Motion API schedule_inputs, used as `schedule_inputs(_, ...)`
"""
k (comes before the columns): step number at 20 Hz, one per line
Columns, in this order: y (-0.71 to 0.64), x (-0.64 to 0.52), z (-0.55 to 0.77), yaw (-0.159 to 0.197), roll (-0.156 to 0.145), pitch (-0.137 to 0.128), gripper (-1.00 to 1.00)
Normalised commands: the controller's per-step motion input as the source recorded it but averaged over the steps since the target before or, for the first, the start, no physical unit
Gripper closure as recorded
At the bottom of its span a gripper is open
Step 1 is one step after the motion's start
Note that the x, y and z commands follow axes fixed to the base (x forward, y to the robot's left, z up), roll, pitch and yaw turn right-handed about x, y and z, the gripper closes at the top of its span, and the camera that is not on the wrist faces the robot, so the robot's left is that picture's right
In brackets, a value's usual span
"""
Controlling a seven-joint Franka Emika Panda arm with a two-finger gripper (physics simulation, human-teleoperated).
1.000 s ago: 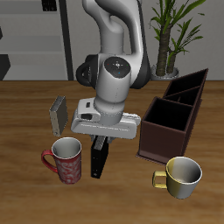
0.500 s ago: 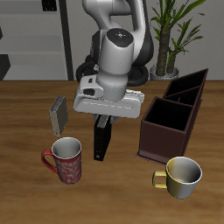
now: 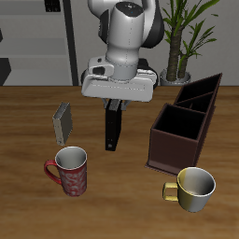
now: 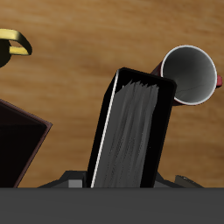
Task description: Place the black book into the left desk caddy's right compartment
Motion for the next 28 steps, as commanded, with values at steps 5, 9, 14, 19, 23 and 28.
schedule_inputs(5,0.08,-0.31,0.37,0.005,0.004,-0.034,1.00)
schedule_inputs(9,0.17,-0.29,0.38,0.017,0.031,-0.045,1.00)
schedule_inputs(14,0.15,-0.13,0.20,-0.002,0.020,-0.014,1.00)
schedule_inputs(19,0.25,-0.07,0.21,0.003,0.013,-0.010,1.00)
schedule_inputs(23,0.25,0.02,0.10,-0.019,-0.006,0.013,1.00)
schedule_inputs(28,0.38,0.02,0.00,0.019,0.006,0.026,1.00)
